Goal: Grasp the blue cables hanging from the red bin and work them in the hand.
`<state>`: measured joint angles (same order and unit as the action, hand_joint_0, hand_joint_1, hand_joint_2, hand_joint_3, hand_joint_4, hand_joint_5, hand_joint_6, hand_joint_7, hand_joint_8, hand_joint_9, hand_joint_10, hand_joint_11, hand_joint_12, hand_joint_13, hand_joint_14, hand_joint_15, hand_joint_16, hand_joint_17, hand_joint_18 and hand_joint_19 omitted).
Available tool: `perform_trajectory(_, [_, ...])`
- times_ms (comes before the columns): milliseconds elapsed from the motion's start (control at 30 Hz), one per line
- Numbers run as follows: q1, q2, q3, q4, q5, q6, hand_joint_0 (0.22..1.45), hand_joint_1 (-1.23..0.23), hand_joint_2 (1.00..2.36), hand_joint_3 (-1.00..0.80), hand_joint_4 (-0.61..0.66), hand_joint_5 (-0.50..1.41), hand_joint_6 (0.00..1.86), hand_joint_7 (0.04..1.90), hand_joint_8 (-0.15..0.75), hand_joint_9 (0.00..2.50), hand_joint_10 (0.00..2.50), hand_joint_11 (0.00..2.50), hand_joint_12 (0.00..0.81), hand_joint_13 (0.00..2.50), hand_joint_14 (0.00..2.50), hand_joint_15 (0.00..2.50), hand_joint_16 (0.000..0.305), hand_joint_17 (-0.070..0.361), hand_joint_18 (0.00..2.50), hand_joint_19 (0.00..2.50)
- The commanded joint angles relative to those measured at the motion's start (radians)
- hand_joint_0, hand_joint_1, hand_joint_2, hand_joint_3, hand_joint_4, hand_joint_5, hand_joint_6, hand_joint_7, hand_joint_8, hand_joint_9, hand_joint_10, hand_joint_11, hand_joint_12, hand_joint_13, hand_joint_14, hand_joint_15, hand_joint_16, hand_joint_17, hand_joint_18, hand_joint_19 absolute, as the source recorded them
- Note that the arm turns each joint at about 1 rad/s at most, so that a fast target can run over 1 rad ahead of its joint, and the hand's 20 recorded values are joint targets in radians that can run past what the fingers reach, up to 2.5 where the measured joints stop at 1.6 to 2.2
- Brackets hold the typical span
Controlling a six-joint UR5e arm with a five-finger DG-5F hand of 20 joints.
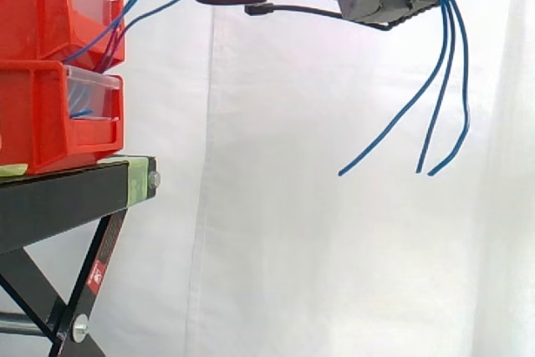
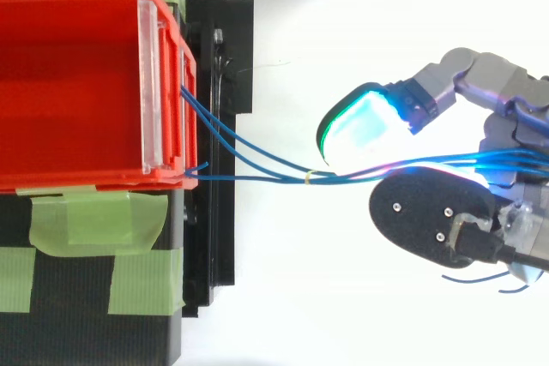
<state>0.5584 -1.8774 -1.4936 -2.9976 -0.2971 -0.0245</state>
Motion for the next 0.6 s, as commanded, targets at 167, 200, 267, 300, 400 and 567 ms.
perform_trajectory(167, [0.000, 0.000, 0.000, -0.003, 0.000, 0.000, 0.97, -0.60, 1.02, -0.41, 0.34, 0.34, 0.00, 1.29, 0.485, 0.51, 2.50, 2.50, 0.473, 0.88, 2.50, 1.30, 0.051, 0.114, 1.49, 1.30])
perform_trajectory(200, [0.000, 0.000, 0.000, -0.003, 0.000, 0.000, 0.97, -0.59, 1.02, -0.46, 0.35, 0.35, 0.00, 1.29, 0.485, 0.51, 2.50, 2.50, 0.474, 0.89, 2.50, 1.30, 0.052, 0.116, 1.50, 1.31])
perform_trajectory(267, [0.002, 0.000, 0.000, -0.003, 0.000, -0.002, 0.97, -0.59, 1.02, -0.49, 0.35, 0.35, 0.00, 1.29, 0.480, 0.53, 2.50, 2.50, 0.469, 0.89, 2.50, 1.32, 0.051, 0.116, 1.51, 1.29])
perform_trajectory(300, [0.002, 0.000, 0.000, -0.001, 0.000, -0.002, 0.98, -0.59, 1.02, -0.50, 0.35, 0.35, 0.00, 1.29, 0.481, 0.54, 2.50, 2.50, 0.469, 0.90, 2.50, 1.29, 0.052, 0.118, 1.51, 1.30])
perform_trajectory(400, [0.002, 0.000, 0.001, -0.001, 0.001, -0.002, 0.99, -0.59, 1.02, -0.47, 0.36, 0.36, 0.00, 1.30, 0.483, 0.56, 2.50, 2.50, 0.466, 0.91, 2.50, 1.30, 0.052, 0.117, 1.53, 1.30])
perform_trajectory(567, [0.002, 0.000, 0.000, -0.001, 0.000, -0.002, 1.04, -0.60, 1.03, -0.25, 0.35, 0.37, 0.01, 1.30, 0.454, 0.59, 2.50, 2.50, 0.472, 0.92, 2.50, 1.32, 0.052, 0.116, 1.49, 1.19])
